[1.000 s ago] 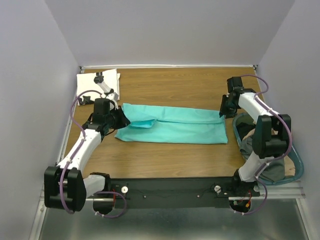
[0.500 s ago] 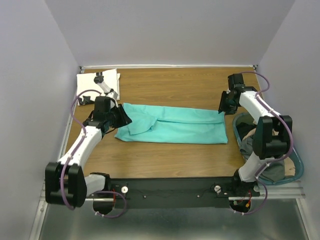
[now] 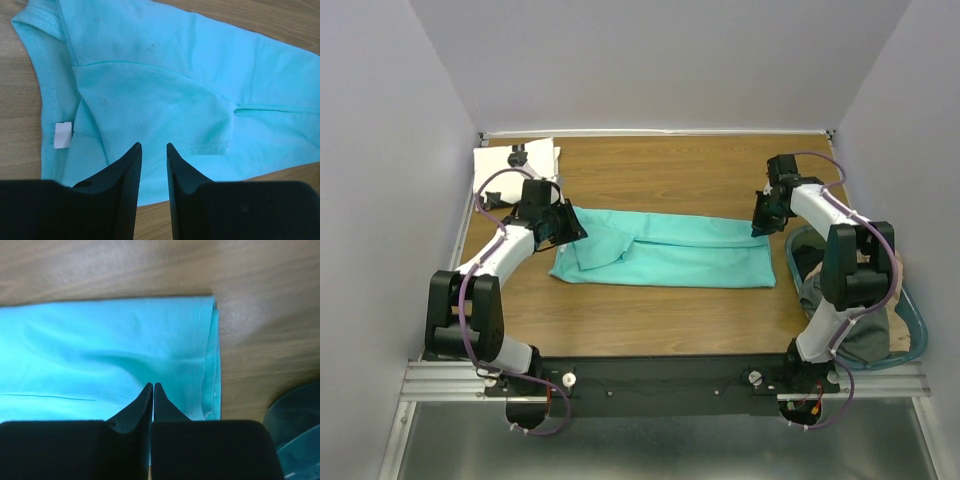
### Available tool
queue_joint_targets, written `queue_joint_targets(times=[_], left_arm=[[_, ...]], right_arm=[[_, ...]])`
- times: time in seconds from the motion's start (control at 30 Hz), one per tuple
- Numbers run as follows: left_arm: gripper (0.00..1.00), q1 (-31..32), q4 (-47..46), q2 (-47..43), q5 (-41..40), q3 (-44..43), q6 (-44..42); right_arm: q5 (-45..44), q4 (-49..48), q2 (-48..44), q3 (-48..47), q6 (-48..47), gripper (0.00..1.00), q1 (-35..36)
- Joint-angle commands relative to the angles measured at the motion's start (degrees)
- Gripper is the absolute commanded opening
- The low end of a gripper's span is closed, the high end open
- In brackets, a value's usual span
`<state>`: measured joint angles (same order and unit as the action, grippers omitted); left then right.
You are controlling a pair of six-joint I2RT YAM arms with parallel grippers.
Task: Fold and stack the t-shirts
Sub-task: Fold the tshirt
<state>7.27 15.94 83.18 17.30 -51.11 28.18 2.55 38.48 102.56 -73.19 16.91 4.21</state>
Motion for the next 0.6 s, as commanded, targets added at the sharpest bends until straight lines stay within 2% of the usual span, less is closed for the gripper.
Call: queue_joint_targets(times=[0.0, 0.33, 0.57], left_arm=[[0.34, 0.38, 0.40, 1.02, -1.13, 1.10, -2.17], [0.34, 0.38, 0.84, 0.76, -2.62, 3.39, -2.52], [0.34, 0.38, 0.75, 4.09, -4.73, 2.60, -1.91]], right_arm=[[0.97, 0.02, -1.05, 3.57, 0.93, 0.07, 0.71], [-0.17, 0.10, -1.67, 7.62, 0.94, 0.04, 0.80], [0.27, 0.37, -2.36, 7.97, 1.20, 0.04, 0.89]])
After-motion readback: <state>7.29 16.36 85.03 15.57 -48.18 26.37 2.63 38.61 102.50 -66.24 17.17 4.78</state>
